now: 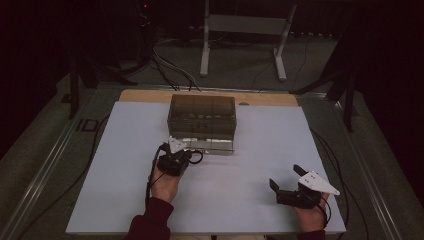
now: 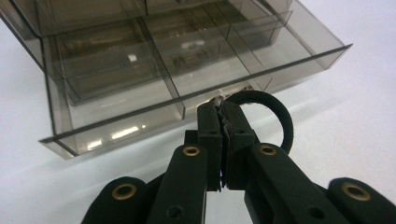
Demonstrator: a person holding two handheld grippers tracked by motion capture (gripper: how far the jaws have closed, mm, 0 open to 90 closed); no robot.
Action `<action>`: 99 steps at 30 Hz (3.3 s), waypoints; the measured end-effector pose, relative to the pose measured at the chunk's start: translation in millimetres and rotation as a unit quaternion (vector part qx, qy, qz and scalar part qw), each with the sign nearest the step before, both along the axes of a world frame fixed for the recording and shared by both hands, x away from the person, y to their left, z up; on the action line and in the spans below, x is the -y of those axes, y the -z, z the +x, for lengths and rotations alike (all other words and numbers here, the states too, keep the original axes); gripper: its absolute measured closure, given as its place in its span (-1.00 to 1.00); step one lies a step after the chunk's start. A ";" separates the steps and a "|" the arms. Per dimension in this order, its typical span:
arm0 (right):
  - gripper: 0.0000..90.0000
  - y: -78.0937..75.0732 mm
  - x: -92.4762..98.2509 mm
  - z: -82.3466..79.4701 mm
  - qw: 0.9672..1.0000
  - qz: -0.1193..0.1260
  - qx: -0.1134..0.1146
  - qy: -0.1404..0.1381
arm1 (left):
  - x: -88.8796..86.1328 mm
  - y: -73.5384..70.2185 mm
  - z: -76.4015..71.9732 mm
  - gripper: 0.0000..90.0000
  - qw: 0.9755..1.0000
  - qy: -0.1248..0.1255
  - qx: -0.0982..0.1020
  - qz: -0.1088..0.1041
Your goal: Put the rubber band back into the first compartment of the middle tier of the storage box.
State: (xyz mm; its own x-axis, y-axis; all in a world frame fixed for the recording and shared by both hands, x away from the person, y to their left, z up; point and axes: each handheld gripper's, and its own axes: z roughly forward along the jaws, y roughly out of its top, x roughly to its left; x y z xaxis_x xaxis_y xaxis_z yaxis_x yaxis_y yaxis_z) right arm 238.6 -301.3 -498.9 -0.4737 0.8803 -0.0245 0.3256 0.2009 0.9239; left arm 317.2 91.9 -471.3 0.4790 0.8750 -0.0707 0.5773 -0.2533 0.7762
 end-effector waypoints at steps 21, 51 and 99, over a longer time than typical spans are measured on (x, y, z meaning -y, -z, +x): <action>-1.00 0.0 0.0 0.0 1.000 0.000 0.000 0.000 | -17.0 -27.7 4.2 0.98 1.000 0.000 0.023 -0.007; -1.00 0.4 -0.4 0.2 1.000 0.002 -0.001 -0.001 | -35.6 -50.6 19.0 0.98 0.999 -0.012 0.045 -0.007; -1.00 0.2 0.1 0.1 1.000 0.003 0.001 -0.001 | -49.0 -37.1 49.3 0.98 0.999 -0.013 0.040 0.016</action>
